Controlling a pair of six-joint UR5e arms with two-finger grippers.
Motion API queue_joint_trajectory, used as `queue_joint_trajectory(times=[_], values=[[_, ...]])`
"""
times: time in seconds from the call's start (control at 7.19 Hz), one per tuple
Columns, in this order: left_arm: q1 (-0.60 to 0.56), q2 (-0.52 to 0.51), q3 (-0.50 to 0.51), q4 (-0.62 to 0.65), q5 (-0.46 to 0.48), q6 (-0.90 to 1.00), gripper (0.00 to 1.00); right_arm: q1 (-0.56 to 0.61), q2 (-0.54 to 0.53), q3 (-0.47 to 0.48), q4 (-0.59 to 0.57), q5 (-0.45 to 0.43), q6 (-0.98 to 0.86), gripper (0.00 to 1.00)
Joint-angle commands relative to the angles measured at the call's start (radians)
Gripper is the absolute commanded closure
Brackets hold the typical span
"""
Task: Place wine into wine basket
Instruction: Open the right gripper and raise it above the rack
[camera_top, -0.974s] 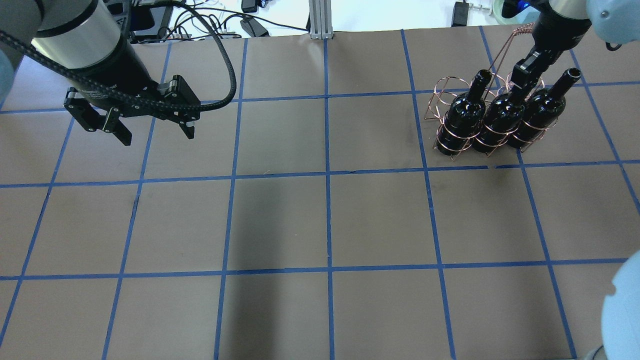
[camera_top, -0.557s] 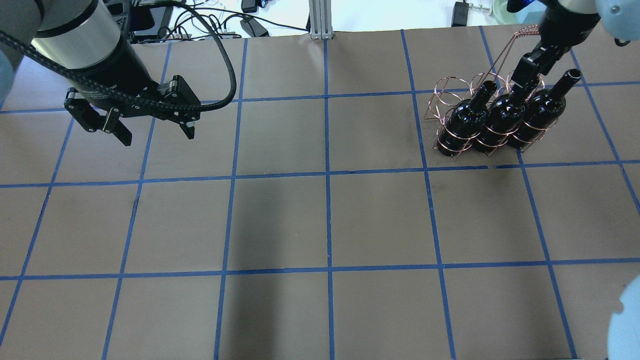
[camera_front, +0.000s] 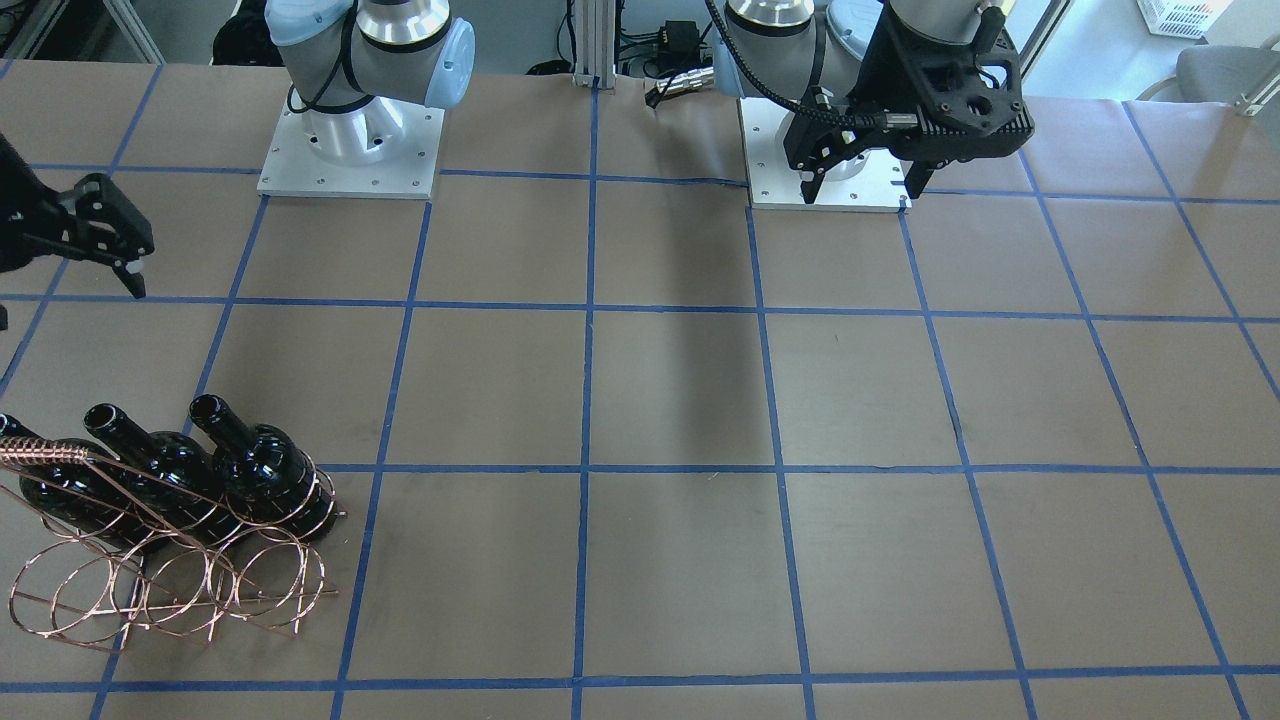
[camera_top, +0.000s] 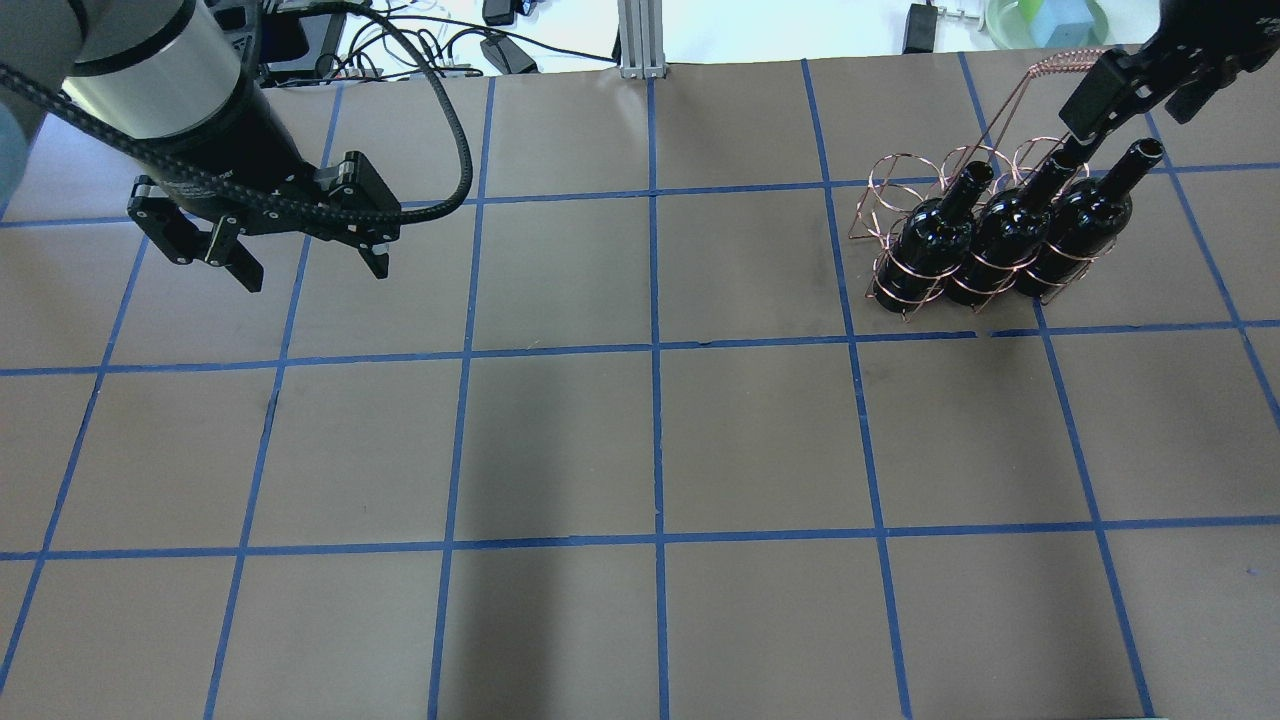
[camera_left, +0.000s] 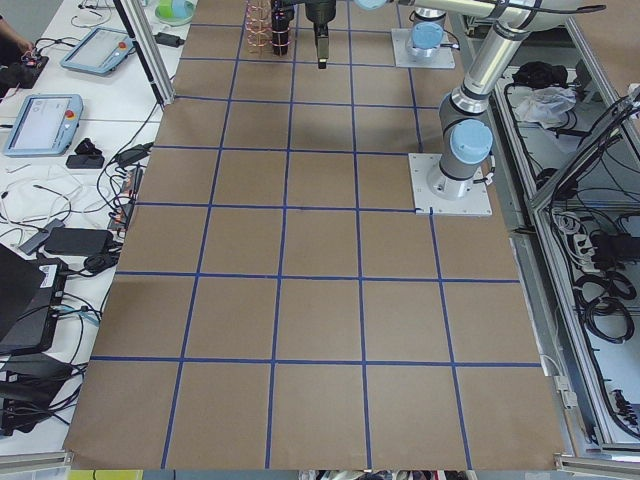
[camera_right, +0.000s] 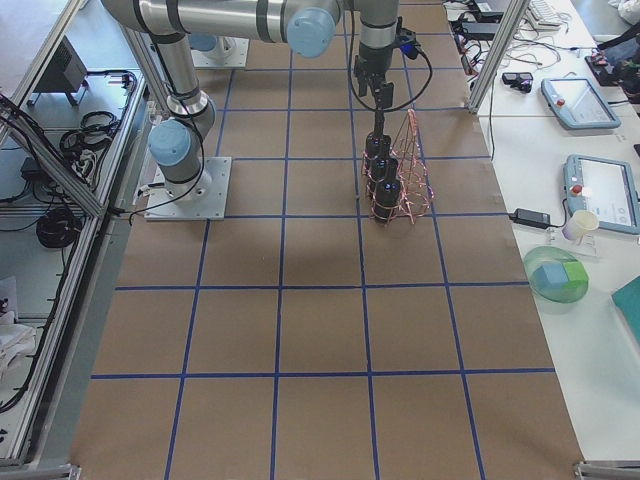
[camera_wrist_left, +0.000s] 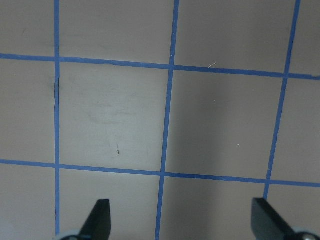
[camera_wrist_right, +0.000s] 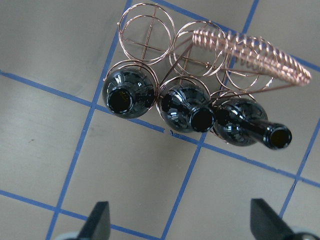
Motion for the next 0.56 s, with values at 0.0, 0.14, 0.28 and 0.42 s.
queue_joint_trajectory(times=[0.0,0.14,0.28,0.42], values=[[0.0,0.0,-0.002,0.0,0.001,0.002,0.0,0.001,-0.086,0.0,0.136,0.004,0.306,0.0],[0.0,0.0,-0.002,0.0,0.001,0.002,0.0,0.003,-0.117,0.002,0.163,0.009,0.417,0.0],[0.0,0.0,-0.002,0.0,0.001,0.002,0.0,0.006,-0.148,0.013,0.16,0.057,0.483,0.0],[0.0,0.0,-0.002,0.0,0.001,0.002,0.0,0.007,-0.169,0.037,0.152,0.108,0.493,0.0]])
